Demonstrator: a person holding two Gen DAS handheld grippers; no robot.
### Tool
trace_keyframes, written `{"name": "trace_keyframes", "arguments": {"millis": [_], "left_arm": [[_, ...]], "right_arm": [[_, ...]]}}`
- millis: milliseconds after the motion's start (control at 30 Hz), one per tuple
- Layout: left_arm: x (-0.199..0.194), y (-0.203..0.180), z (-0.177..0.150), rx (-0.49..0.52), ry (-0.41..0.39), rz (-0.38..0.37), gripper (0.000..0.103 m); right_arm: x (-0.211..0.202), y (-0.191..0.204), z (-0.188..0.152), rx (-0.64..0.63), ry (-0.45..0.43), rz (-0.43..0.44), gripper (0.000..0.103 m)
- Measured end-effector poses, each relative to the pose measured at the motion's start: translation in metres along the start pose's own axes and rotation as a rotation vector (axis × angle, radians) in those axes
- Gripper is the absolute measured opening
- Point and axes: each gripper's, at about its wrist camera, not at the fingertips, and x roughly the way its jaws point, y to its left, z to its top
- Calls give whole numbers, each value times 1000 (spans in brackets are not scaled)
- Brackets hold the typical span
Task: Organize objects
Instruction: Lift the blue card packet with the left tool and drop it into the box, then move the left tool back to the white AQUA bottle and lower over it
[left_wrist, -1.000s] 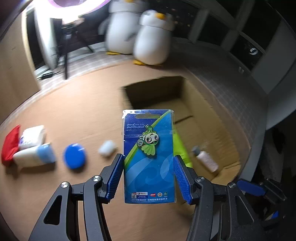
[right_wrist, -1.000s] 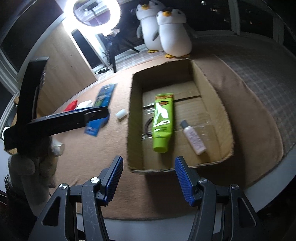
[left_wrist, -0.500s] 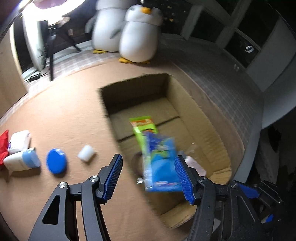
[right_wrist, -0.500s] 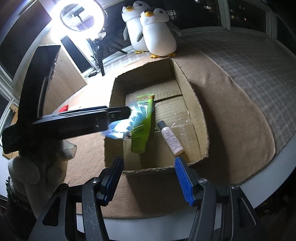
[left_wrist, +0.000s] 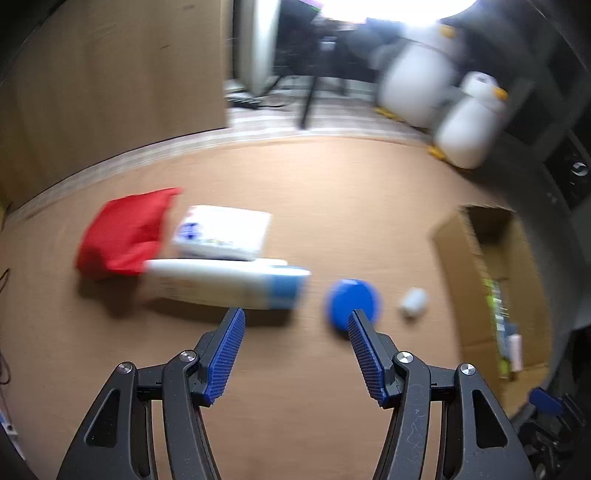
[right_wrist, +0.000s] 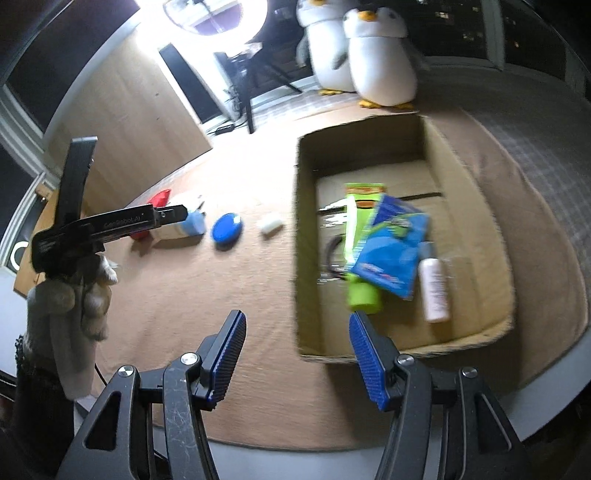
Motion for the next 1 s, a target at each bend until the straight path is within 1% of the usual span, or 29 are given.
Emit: {"name": "trace_keyframes", "arguments": {"millis": [67, 200, 233, 433, 600, 700, 767, 1000], "left_arm": [[3, 25, 5, -21, 0, 23, 62], [11, 53, 18, -38, -1, 46, 56], [12, 55, 20, -41, -1, 49, 53], [32, 61, 36, -48, 9, 46, 45], [44, 62, 41, -43, 23, 43, 43], [49, 63, 39, -41, 30, 34, 43], [51, 63, 32, -43, 38, 8, 43], [59, 68, -2, -46, 78, -31, 43]], "right_arm": [[7, 12, 2, -9, 7, 8, 54], [18, 32, 3, -27, 21, 21, 54], [21, 38, 3, -33, 24, 25, 54], [30, 56, 1, -46, 38, 32, 54], [32, 62, -1, -50, 43, 23, 54], [32, 61, 0, -43, 47, 20, 54], [32, 61, 1, -39, 47, 19, 54], [37, 69, 12, -63, 50, 28, 54]]}}
